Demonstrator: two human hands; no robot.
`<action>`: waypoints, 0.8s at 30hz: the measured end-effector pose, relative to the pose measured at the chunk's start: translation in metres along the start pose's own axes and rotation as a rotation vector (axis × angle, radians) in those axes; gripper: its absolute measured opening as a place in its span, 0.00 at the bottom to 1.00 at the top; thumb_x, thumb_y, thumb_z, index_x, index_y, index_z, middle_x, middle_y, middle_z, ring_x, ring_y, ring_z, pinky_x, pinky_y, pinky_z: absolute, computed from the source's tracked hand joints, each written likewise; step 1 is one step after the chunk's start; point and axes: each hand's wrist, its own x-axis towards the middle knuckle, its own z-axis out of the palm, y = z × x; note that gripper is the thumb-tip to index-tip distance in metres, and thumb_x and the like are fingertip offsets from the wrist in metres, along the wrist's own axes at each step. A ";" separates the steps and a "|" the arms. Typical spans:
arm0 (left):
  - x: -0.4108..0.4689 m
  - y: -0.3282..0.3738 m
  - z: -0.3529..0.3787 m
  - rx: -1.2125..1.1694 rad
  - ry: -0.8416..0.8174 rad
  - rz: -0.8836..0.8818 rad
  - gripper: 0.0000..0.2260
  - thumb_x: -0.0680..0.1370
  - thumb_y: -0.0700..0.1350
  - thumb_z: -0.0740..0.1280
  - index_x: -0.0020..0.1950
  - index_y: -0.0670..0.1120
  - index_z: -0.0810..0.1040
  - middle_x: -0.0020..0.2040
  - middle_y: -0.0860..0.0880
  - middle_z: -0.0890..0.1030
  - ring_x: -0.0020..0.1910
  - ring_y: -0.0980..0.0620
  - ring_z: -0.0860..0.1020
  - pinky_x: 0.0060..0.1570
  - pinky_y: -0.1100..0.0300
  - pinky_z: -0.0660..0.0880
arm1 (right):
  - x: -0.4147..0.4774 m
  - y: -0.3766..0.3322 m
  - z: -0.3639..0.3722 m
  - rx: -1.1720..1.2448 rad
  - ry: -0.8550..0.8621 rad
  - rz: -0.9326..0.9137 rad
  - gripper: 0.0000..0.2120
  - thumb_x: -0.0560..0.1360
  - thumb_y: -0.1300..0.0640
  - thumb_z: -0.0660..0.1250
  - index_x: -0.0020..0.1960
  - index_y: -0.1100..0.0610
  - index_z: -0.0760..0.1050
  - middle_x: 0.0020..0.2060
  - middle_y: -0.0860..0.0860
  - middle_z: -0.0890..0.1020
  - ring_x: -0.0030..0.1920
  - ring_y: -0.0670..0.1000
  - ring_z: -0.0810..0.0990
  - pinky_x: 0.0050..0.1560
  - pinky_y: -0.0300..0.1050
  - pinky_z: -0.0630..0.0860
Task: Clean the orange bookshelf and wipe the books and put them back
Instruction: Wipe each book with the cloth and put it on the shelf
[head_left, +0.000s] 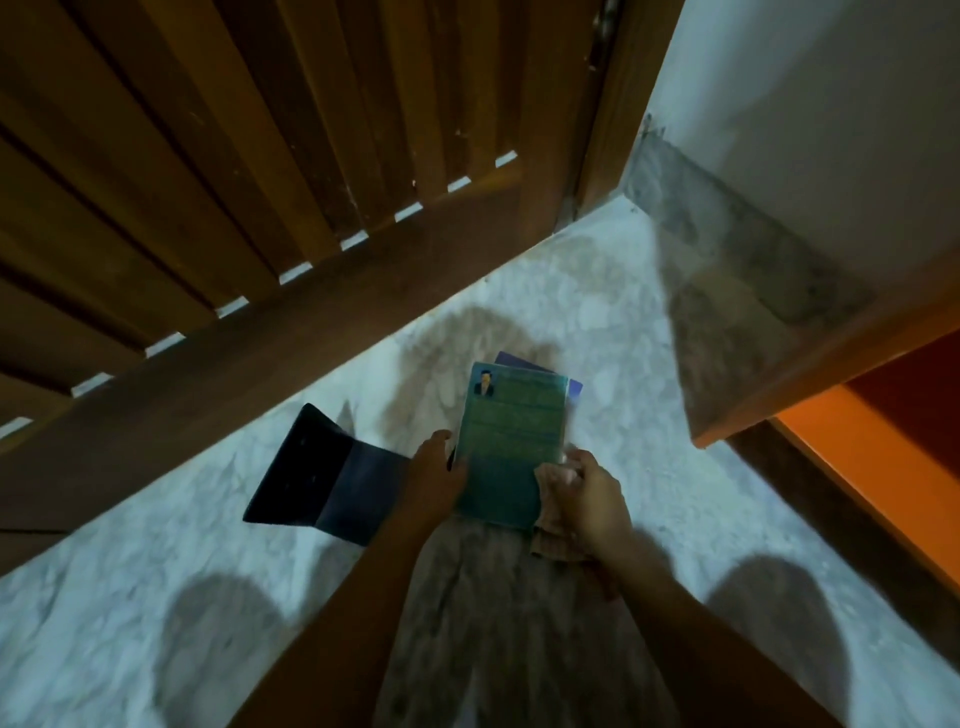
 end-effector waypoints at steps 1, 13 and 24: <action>0.004 -0.002 0.002 -0.022 -0.008 0.002 0.20 0.81 0.44 0.60 0.72 0.42 0.61 0.70 0.41 0.68 0.66 0.43 0.70 0.55 0.59 0.68 | 0.001 0.003 0.002 0.020 -0.007 -0.009 0.08 0.78 0.53 0.63 0.57 0.49 0.72 0.42 0.44 0.77 0.40 0.41 0.75 0.38 0.35 0.72; 0.013 -0.004 0.018 -0.456 0.028 -0.110 0.20 0.79 0.39 0.62 0.71 0.43 0.63 0.69 0.41 0.69 0.64 0.43 0.71 0.54 0.57 0.70 | 0.012 0.016 0.018 0.123 -0.036 0.066 0.20 0.79 0.55 0.62 0.69 0.48 0.65 0.53 0.51 0.79 0.47 0.49 0.79 0.45 0.45 0.79; -0.033 0.047 -0.043 -0.717 0.237 0.126 0.13 0.82 0.46 0.58 0.64 0.46 0.73 0.60 0.47 0.78 0.54 0.50 0.78 0.45 0.64 0.76 | -0.033 -0.050 -0.040 0.267 0.031 -0.268 0.16 0.76 0.65 0.65 0.58 0.49 0.70 0.44 0.46 0.79 0.42 0.44 0.80 0.40 0.36 0.75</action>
